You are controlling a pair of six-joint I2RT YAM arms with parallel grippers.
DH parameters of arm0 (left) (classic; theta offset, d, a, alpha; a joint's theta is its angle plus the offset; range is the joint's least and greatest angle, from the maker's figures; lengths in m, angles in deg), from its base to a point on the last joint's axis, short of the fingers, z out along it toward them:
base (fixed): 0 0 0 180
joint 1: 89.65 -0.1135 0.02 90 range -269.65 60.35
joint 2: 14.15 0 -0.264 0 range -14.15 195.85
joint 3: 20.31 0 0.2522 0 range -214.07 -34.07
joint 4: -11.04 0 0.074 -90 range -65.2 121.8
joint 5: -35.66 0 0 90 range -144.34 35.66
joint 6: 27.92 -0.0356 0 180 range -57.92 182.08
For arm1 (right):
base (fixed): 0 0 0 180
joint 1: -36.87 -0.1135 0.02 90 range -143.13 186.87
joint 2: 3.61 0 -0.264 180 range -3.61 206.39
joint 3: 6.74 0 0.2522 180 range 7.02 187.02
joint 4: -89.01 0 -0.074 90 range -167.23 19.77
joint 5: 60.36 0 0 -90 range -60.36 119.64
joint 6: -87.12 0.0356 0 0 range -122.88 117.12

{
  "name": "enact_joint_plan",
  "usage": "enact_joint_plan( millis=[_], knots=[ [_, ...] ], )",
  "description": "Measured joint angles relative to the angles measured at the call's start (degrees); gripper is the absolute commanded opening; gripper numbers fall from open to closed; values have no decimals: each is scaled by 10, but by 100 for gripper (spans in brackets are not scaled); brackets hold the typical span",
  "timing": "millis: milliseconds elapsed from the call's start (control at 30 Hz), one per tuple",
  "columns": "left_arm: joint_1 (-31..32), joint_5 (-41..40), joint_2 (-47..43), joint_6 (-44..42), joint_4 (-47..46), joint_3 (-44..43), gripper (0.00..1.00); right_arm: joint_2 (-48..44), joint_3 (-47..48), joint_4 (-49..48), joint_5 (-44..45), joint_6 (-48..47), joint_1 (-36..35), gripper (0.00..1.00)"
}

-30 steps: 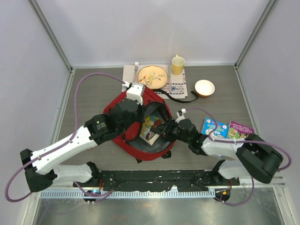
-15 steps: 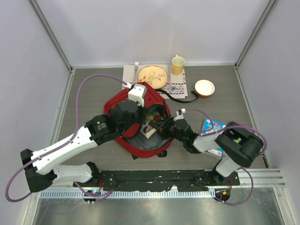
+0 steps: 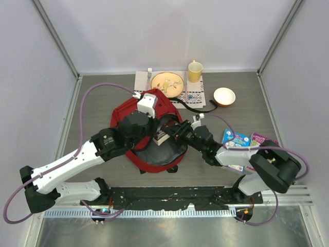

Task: Pack the student bag
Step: Place the book in the student bag.

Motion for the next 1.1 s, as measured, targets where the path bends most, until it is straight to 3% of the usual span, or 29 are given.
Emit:
enact_joint_plan(
  millis=[133, 333, 800, 900, 1100],
  knots=[
    [0, -9, -3, 0, -2, 0, 0, -50, -5, 23, -13, 3, 0, 1],
    [0, -10, -3, 0, -2, 0, 0, -40, -11, 14, -23, 12, 0, 1],
    [0, 30, 0, 0, -16, 4, 0, 177, 71, -116, 29, -7, -24, 1],
    [0, 22, 0, 0, -15, 4, 0, 195, 83, -122, 48, -13, -30, 8],
    [0, 10, -12, 0, -15, 23, 0, 226, 106, -82, 65, -22, -32, 32]
  ],
)
